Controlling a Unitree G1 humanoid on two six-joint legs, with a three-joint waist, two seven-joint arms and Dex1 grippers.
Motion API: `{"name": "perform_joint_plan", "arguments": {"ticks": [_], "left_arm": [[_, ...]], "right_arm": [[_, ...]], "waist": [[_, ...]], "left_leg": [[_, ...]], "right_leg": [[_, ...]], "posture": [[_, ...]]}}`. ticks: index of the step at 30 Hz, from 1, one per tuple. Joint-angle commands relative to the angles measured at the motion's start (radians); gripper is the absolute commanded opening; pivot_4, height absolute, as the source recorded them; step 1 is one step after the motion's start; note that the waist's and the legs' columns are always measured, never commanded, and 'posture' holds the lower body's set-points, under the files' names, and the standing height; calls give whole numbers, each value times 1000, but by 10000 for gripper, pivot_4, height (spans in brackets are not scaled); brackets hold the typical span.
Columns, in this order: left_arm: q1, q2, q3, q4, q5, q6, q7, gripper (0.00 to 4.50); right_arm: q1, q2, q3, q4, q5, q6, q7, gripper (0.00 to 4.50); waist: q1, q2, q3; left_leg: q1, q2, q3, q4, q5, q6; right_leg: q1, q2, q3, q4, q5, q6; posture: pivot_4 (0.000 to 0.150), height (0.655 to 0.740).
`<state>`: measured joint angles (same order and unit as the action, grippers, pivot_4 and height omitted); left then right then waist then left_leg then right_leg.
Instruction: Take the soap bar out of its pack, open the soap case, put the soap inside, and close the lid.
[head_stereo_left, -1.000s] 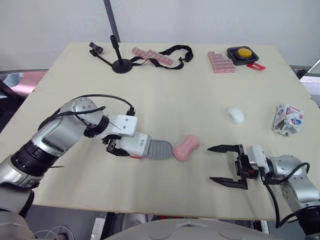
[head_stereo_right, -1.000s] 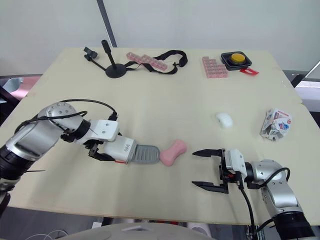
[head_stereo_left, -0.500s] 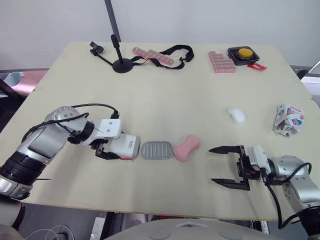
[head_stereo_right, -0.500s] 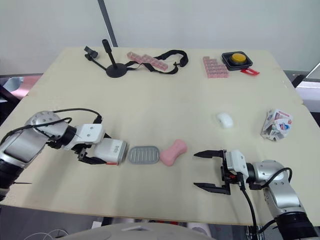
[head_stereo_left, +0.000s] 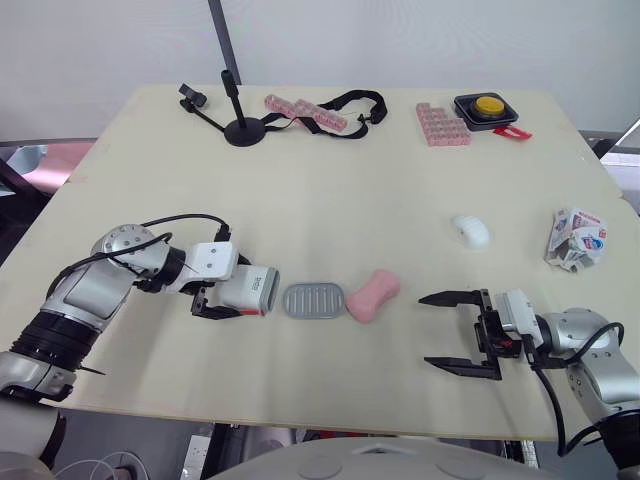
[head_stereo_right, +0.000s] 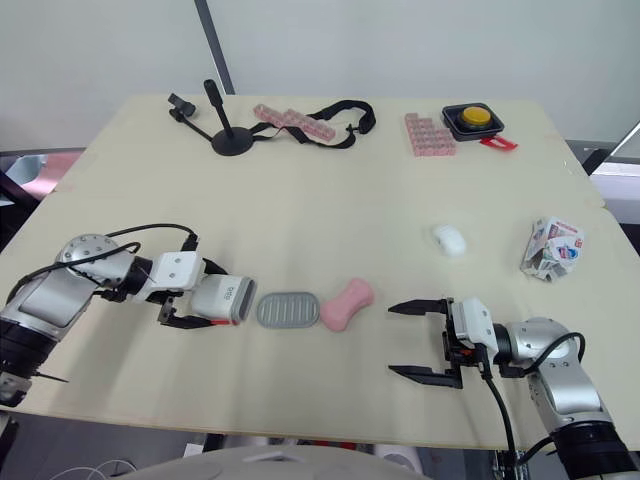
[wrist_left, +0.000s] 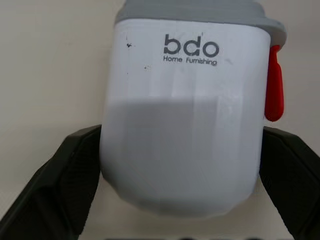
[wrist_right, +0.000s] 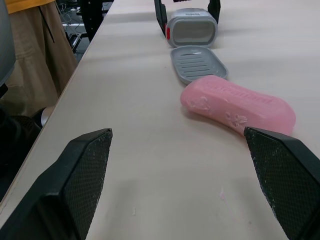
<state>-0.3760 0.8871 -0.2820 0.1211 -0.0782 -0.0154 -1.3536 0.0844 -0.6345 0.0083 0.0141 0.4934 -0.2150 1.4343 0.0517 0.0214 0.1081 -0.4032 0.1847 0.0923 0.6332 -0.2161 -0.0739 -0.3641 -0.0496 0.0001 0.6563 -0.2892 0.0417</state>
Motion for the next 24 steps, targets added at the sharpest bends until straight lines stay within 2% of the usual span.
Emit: {"name": "perform_joint_plan", "arguments": {"ticks": [1,16,21,24], "left_arm": [[7,7,30,4,-20,-6,-16,44979],[6,6,156,-73,-210,56,-73,44979],[114,1,258,-171,-350,131,-72,44979],[236,-18,351,-209,-415,122,-43,44979]], "right_arm": [[-4,-14,-15,-6,0,-11,8,45000],[-7,-14,-14,5,-10,-10,8,45000],[-20,-23,-17,18,-16,-11,16,45000],[-49,-45,-15,20,-33,-15,27,45000]], "waist": [[0,0,0],[0,0,0],[-3,0,0],[-4,0,0]], "left_leg": [[0,0,0,0,0,0],[-2,0,0,0,0,0],[-3,0,0,0,0,1],[-4,0,0,0,0,1]], "right_leg": [[0,0,0,0,0,0],[-2,0,0,1,0,0],[-4,0,0,1,0,0],[-4,0,0,1,0,0]], "posture": [[1500,7395],[1500,7395],[1500,7395],[1500,7395]]}}
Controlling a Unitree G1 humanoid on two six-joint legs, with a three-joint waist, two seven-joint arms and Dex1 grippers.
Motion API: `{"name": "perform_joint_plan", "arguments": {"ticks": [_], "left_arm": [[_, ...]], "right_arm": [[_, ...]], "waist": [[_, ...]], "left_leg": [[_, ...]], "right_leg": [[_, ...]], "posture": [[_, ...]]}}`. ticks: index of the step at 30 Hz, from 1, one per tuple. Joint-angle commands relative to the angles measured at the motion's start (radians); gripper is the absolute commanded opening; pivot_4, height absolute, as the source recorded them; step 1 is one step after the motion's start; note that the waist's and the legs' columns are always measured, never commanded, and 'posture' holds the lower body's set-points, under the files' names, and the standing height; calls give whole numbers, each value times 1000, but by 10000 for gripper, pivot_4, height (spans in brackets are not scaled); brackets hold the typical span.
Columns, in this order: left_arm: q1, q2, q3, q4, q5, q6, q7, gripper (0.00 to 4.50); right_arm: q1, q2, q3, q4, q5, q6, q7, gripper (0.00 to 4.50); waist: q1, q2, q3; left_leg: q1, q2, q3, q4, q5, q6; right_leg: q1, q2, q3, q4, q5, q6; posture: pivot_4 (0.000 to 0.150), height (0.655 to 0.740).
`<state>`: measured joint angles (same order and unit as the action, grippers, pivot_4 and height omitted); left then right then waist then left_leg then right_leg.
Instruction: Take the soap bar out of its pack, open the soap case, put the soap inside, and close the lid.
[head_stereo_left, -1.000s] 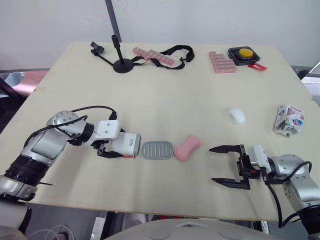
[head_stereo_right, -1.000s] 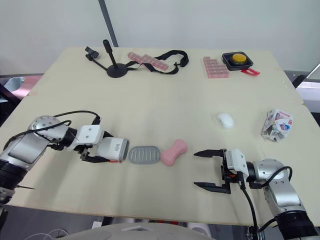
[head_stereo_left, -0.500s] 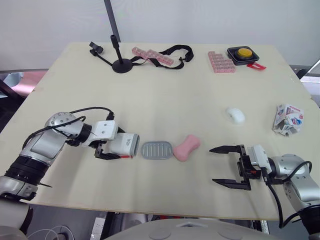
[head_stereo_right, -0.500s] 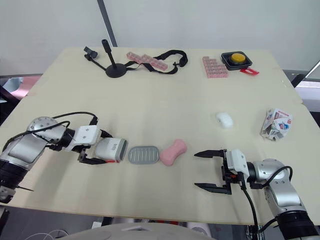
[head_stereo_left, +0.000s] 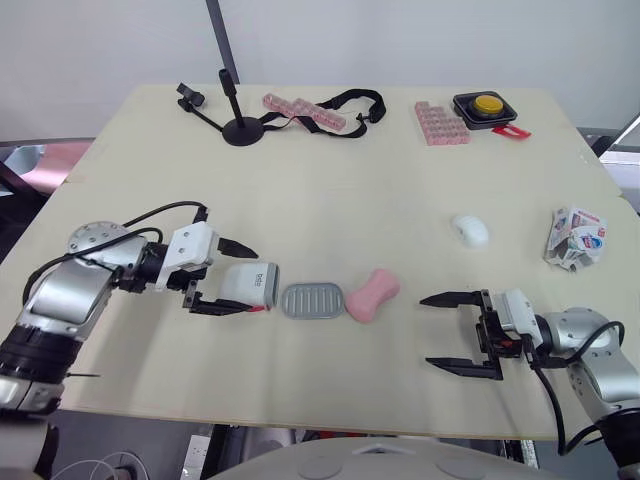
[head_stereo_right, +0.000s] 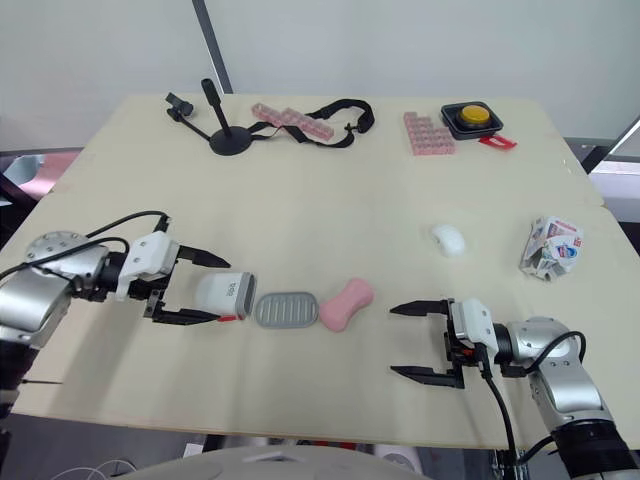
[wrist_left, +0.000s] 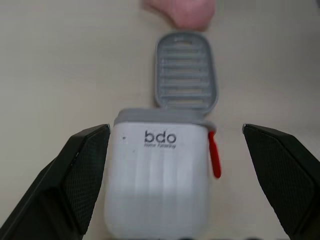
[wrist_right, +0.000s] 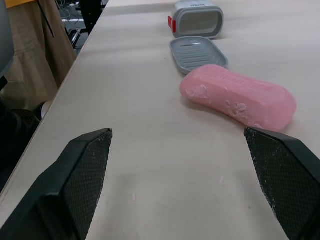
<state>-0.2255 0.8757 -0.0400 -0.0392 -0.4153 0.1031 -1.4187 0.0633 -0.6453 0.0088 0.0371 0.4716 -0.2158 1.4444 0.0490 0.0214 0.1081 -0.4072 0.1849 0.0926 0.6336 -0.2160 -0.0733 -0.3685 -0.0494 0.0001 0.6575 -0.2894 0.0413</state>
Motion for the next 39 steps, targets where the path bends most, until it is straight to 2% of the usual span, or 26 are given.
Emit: {"name": "perform_joint_plan", "arguments": {"ticks": [1,8,14,20,27,39], "left_arm": [[133,-12,140,-60,-85,-23,26,44979],[413,-122,288,-208,-137,-46,166,44979],[561,-248,276,-291,-80,-120,279,44979],[736,-310,207,-334,-18,-218,282,44979],[798,-330,173,-292,30,-337,289,44979],[814,-348,128,-211,66,-506,303,44979]], "right_arm": [[-42,-43,-17,-3,-14,-9,17,45000],[-201,-101,16,-18,-82,-1,13,45000],[-388,-124,111,-82,-148,90,13,45000],[-526,-159,226,-139,-219,148,78,45000],[-653,-123,374,-74,-331,59,143,45000],[-831,40,552,148,-476,-33,146,45000]], "waist": [[-5,0,0],[0,-1,0],[-2,-1,0],[-3,-2,0],[-3,-2,0],[-17,-2,0]], "left_leg": [[0,0,0,0,0,0],[0,0,0,0,0,0],[0,2,-1,1,0,0],[0,4,-1,0,0,0],[3,9,0,1,0,0],[3,12,0,1,0,-2]], "right_leg": [[0,0,0,0,0,0],[1,0,-1,-1,0,0],[2,1,-2,-1,0,0],[3,4,-2,-3,0,1],[4,4,-1,-1,0,1],[3,7,-1,0,0,1]], "posture": [[1500,7395],[1500,7395],[1500,7395],[1500,7395],[1500,7395],[1500,7395]]}}
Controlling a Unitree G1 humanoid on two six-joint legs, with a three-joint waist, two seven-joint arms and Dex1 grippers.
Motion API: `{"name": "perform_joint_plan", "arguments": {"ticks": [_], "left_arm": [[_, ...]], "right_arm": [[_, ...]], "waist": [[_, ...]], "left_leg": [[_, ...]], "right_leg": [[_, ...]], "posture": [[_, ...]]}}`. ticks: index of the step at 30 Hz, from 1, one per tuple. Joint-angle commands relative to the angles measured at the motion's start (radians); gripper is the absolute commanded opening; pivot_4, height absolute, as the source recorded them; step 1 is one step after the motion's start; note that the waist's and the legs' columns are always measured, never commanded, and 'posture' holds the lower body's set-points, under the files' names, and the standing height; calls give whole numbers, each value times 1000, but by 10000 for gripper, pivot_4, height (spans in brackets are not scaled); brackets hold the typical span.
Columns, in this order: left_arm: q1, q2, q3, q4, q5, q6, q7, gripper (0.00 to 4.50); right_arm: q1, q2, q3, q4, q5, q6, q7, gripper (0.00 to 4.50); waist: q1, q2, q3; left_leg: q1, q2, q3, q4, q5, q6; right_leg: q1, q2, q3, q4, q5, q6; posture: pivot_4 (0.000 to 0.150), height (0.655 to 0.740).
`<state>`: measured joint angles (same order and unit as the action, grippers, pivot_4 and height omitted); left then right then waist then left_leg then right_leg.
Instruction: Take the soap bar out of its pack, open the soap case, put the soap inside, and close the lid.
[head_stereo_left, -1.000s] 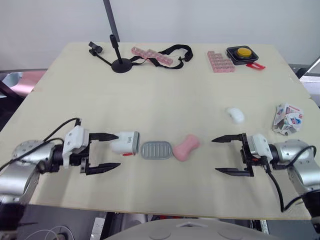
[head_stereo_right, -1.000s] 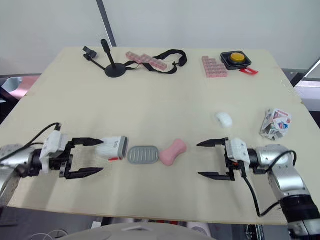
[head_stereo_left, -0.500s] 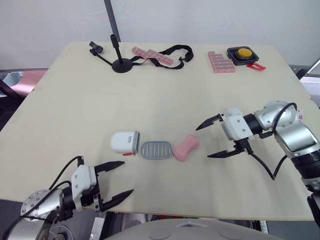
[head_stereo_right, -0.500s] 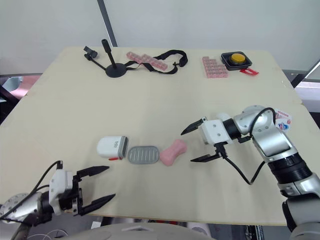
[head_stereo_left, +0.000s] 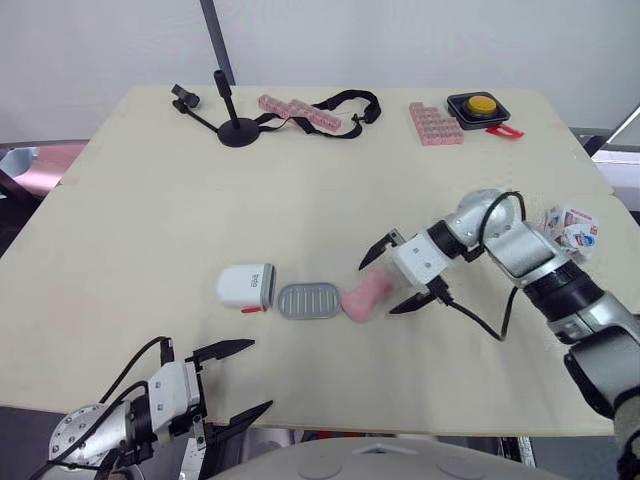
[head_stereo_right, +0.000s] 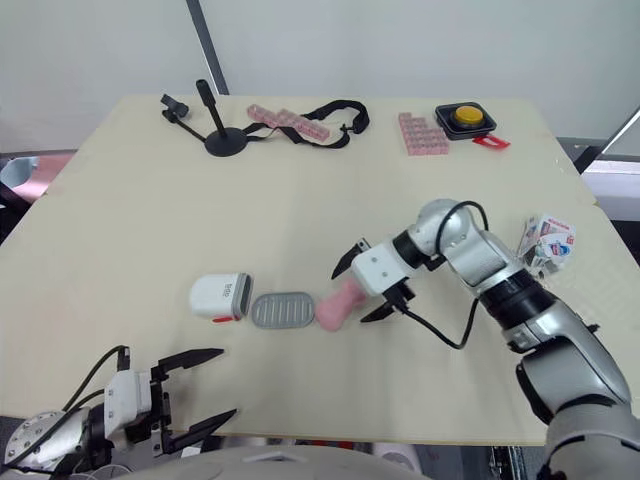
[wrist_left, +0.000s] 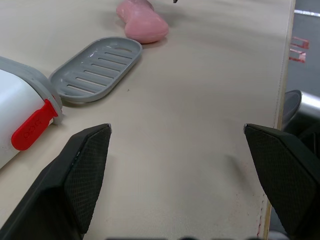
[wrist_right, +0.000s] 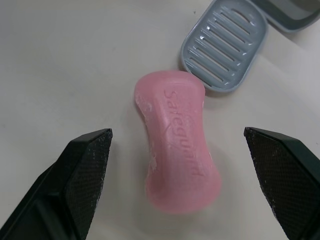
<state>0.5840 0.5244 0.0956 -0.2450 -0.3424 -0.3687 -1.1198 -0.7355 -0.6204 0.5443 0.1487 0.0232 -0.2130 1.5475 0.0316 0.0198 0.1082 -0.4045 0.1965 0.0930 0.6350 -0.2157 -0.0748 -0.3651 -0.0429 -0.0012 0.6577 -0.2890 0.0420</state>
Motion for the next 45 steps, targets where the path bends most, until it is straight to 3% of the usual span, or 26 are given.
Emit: {"name": "perform_joint_plan", "arguments": {"ticks": [1,20,29,36,45], "left_arm": [[5,5,-12,-6,-10,-43,0,44979],[19,2,-75,-33,-22,-36,42,44979],[4,-12,-166,-105,37,20,145,45000],[42,20,-159,-185,32,57,191,45000],[-18,63,-52,-127,-79,101,173,45000]], "right_arm": [[-46,28,29,58,-35,-43,44,45000],[-155,96,156,214,-52,-42,67,45000],[-158,95,176,226,-38,-38,67,17212],[-136,62,136,134,7,41,67,16839],[-51,32,-24,-259,137,624,-85,16839]], "waist": [[-1,0,0],[-2,0,0],[-5,-1,-1],[-1,-1,-1],[10,-1,-1]], "left_leg": [[0,0,0,0,0,0],[0,1,1,2,0,-1],[2,2,2,4,1,-2],[1,2,2,4,1,-2],[2,2,2,4,4,-10]], "right_leg": [[0,0,0,0,0,0],[-2,1,1,5,0,0],[-2,1,2,8,0,0],[-2,1,2,8,0,-1],[-3,3,5,9,0,0]], "posture": [[1500,7395],[1500,7395],[1500,7395],[1500,7395],[1500,7395]]}}
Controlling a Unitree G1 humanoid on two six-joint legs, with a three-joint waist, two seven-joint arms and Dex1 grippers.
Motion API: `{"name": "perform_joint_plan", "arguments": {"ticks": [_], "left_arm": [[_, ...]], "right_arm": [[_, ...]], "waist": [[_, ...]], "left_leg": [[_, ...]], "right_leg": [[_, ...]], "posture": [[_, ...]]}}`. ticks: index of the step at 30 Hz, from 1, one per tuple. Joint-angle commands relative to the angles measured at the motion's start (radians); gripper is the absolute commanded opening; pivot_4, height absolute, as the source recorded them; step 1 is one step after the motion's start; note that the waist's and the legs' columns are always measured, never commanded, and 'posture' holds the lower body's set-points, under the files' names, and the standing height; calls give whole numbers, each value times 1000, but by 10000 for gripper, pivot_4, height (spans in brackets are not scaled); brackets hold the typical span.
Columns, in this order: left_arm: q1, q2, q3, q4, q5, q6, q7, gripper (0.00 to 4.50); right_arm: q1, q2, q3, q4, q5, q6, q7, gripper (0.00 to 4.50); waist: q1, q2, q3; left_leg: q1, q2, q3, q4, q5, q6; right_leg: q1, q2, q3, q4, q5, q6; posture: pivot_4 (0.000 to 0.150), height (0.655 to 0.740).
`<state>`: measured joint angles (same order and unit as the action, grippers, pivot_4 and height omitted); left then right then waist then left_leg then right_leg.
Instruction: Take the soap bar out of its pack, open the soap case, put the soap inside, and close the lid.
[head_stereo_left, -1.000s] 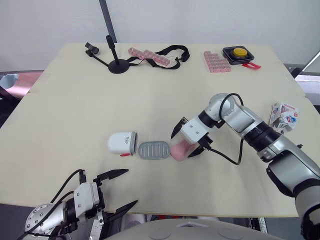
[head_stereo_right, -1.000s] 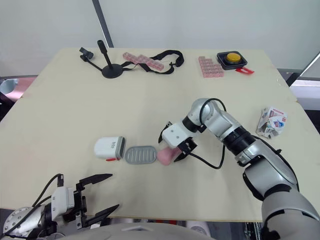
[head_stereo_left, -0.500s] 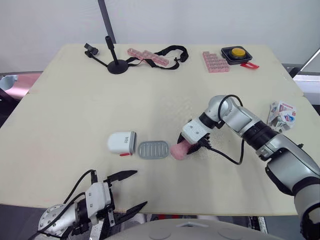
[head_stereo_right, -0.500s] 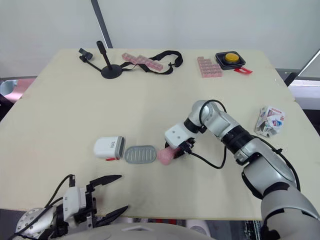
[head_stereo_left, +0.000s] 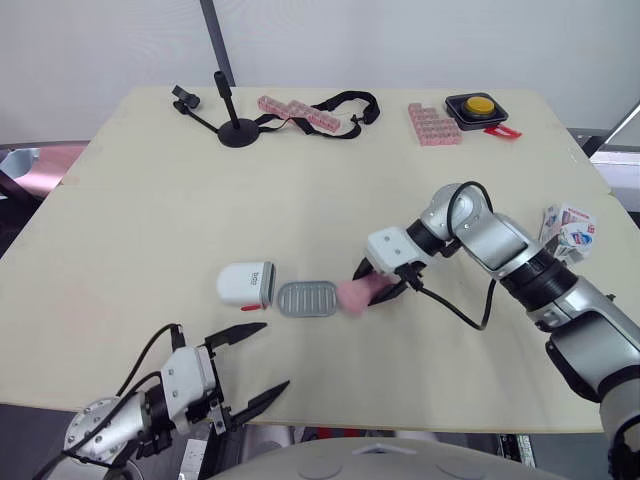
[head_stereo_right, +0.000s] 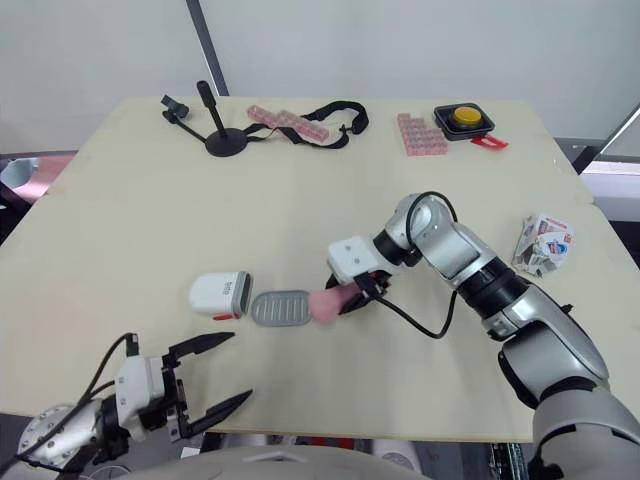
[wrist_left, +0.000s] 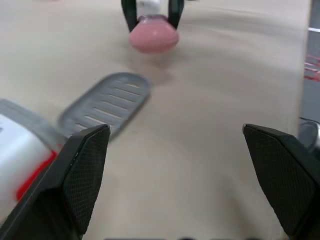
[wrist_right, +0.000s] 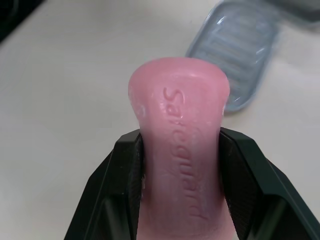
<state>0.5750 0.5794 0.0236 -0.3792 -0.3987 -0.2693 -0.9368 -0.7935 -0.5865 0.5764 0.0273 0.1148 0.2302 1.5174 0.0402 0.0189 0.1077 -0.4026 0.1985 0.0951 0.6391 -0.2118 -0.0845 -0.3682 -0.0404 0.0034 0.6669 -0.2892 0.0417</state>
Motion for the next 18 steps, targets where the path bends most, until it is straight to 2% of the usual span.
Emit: {"name": "perform_joint_plan", "arguments": {"ticks": [1,6,10,13,18], "left_arm": [[-22,6,21,20,-22,3,-11,45000],[-57,-7,14,64,-13,-3,-16,45000],[-73,-16,9,87,-12,-6,-22,45000],[-76,-18,10,93,-12,-8,-26,45000],[-63,-15,17,78,-19,-6,-31,45000]], "right_arm": [[16,11,-55,-200,53,280,-96,16839],[40,99,-25,-357,54,559,-258,16839],[26,191,21,-345,24,684,-385,16839],[6,239,51,-338,21,737,-443,16839],[-15,248,122,-333,1,751,-497,16839]], "waist": [[3,0,0],[8,0,0],[11,0,0],[11,0,0],[12,-1,0]], "left_leg": [[0,0,0,0,0,-1],[3,0,1,-1,1,-7],[4,0,2,-3,1,-10],[6,0,2,-5,2,-11],[6,0,2,-6,1,-12]], "right_leg": [[0,0,0,0,0,0],[0,5,2,0,0,0],[1,4,4,0,0,0],[1,5,4,0,0,0],[1,5,4,-1,0,0]], "posture": [[1500,7395],[1500,7395],[1500,7395],[1500,7395],[1500,7395]]}}
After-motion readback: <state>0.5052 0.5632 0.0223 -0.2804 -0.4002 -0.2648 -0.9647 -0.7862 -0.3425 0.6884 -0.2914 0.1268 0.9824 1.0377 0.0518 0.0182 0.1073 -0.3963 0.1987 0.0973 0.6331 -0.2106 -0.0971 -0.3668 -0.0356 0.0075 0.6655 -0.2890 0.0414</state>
